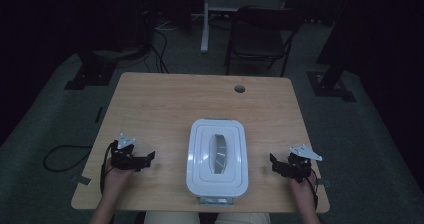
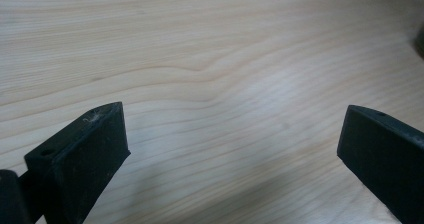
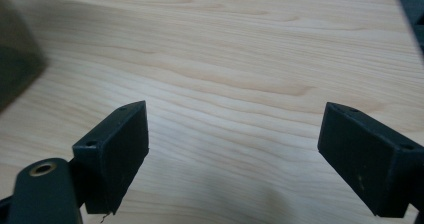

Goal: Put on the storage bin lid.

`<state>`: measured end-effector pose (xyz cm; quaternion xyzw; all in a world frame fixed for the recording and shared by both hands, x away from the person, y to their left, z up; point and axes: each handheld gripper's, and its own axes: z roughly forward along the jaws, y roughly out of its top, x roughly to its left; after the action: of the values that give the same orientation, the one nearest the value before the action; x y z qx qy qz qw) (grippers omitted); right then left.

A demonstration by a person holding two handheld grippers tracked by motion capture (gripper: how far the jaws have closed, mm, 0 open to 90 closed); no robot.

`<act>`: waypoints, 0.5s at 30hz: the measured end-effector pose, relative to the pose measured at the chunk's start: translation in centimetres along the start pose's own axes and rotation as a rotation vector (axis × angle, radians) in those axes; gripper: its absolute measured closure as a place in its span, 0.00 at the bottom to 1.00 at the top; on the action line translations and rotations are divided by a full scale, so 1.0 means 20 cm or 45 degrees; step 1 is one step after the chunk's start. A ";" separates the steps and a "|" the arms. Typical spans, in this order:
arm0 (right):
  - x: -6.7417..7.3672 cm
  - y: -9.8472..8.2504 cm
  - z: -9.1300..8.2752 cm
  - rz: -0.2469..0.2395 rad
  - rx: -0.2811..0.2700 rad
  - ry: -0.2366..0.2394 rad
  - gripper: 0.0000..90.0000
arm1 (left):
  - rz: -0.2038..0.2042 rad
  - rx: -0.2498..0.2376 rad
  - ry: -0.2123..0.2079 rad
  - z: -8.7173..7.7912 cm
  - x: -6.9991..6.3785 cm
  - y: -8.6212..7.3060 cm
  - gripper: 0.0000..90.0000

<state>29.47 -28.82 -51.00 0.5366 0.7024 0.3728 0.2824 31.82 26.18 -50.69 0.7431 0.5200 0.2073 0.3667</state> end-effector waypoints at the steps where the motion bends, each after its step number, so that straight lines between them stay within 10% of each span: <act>1: -0.01 0.00 0.00 0.004 -0.005 -0.011 0.14 | -0.015 -0.003 0.014 -0.01 0.01 0.00 0.01; 15: -0.13 -0.05 -0.06 0.088 -0.017 -0.140 0.14 | -0.150 -0.019 0.149 -0.11 0.18 -0.08 0.01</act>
<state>28.69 -31.67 -51.20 0.5784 0.6642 0.3571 0.3111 30.64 30.53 -50.83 0.6950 0.5819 0.2324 0.3527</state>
